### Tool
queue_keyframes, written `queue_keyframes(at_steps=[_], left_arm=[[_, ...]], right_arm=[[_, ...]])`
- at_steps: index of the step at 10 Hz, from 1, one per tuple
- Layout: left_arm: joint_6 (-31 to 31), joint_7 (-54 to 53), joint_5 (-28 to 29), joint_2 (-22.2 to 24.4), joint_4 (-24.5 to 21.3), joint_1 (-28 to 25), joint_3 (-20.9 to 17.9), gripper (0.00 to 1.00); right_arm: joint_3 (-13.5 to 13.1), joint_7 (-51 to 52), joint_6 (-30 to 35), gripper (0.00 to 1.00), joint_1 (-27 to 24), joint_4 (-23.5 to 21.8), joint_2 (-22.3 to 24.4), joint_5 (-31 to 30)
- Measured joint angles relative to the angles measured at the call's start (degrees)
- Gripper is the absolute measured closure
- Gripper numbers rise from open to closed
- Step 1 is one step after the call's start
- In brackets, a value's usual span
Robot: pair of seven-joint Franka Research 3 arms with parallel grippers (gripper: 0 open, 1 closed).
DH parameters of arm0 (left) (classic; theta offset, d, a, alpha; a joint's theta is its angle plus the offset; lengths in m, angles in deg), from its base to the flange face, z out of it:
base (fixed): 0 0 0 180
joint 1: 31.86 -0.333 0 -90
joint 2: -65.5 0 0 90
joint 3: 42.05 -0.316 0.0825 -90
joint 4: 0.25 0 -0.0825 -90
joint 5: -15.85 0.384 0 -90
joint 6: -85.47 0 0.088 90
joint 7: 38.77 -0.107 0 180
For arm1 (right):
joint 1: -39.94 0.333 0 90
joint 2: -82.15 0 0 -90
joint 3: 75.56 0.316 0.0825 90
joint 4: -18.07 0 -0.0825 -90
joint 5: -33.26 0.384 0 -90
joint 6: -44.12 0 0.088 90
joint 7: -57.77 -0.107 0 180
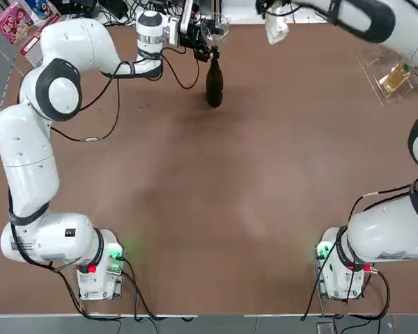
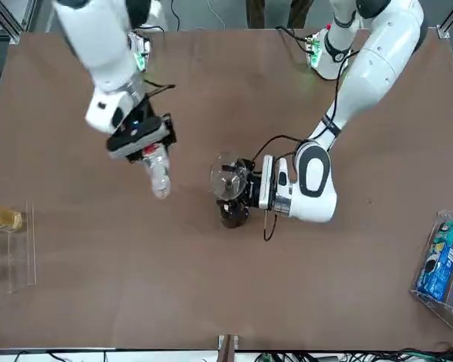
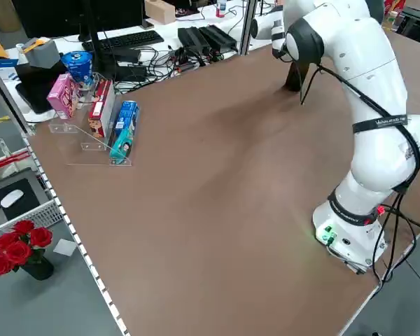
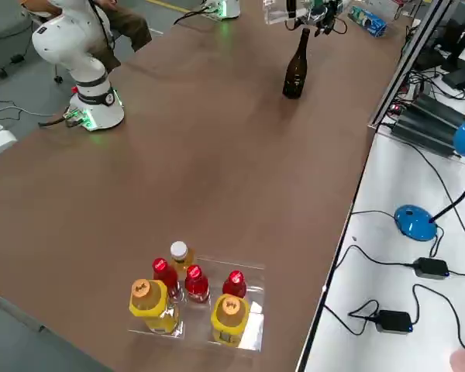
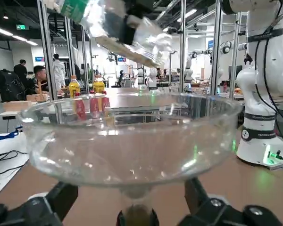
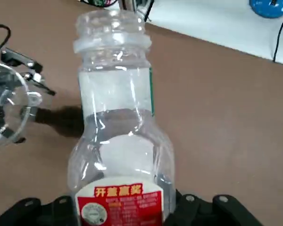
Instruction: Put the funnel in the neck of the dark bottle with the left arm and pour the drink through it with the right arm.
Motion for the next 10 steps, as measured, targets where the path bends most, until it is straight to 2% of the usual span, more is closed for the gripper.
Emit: queue_keyframes(at_steps=[2,4,6,8,10], left_arm=[[0.00,-0.02,3.96,0.04,0.40,-1.20,0.00,0.00],[0.03,-0.03,9.05,0.99,0.96,-3.06,0.02,0.00],[0.48,1.85,19.34,3.23,1.25,-5.72,0.06,0.00],[2.34,4.42,32.45,6.71,1.56,-10.32,0.04,0.00],[5.90,10.66,41.98,10.83,1.63,-15.22,0.01,0.00]], right_arm=[[-6.35,13.42,0.20,0.48,-0.01,-0.10,1.87,5.64],[-13.93,28.72,0.61,0.48,0.00,-1.43,3.13,13.62],[-21.54,44.57,0.64,0.48,-0.06,-5.03,4.66,20.75],[-27.97,59.76,0.70,0.48,-0.04,-9.12,6.30,27.38],[-34.12,74.43,0.74,0.48,-0.09,-13.09,7.25,32.93]])
